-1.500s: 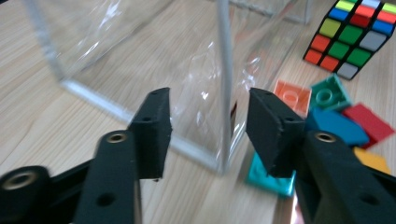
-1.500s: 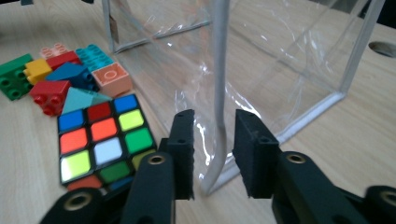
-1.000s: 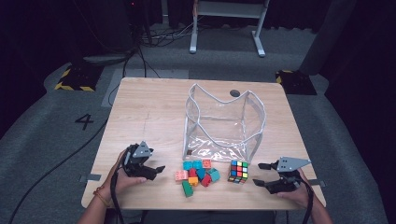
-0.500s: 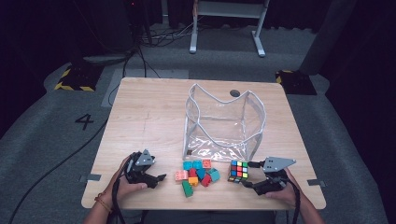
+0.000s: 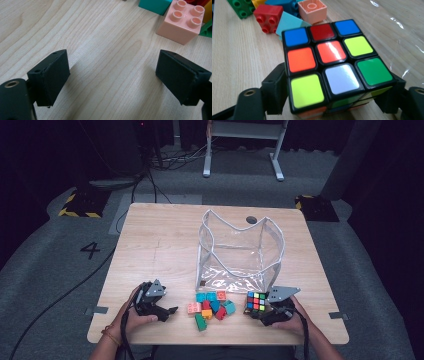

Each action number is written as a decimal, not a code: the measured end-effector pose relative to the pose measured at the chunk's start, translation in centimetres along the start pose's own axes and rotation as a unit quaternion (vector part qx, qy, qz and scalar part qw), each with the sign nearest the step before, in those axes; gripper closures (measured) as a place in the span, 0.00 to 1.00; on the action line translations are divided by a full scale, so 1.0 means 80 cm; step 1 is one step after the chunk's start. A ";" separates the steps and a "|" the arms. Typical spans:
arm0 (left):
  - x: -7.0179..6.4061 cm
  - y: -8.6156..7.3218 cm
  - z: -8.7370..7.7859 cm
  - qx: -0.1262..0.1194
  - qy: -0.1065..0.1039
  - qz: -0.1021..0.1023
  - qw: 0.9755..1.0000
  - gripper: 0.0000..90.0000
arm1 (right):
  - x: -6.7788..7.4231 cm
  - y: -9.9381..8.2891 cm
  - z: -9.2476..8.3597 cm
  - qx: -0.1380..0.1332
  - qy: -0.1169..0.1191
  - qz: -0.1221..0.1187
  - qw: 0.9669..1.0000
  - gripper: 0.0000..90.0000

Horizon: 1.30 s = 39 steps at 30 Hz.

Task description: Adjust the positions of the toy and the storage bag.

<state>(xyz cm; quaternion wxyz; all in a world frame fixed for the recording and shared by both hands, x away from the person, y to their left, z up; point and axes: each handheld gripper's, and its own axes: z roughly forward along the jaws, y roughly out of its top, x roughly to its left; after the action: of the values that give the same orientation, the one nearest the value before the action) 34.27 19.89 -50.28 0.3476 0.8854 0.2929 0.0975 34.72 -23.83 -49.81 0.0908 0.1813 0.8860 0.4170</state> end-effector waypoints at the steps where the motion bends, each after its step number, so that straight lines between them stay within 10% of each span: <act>1: 0.000 0.000 0.000 0.001 -0.001 0.001 1.000 0.13 | 0.000 -0.001 -0.002 0.000 0.000 -0.005 1.000 0.35; 26: 0.000 0.000 0.000 0.000 -0.001 0.000 1.000 0.13 | -0.026 -0.054 -0.069 0.000 -0.031 0.040 0.999 0.38; 39: 0.002 0.001 0.000 0.000 0.001 0.005 1.000 0.12 | -0.061 -0.067 -0.081 -0.011 -0.132 0.114 0.985 0.38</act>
<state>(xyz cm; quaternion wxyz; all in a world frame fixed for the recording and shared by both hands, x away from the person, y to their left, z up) 34.43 19.90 -50.26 0.3468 0.8868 0.2885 0.1005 35.80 -33.51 -49.78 0.1604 0.3334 0.8351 0.4071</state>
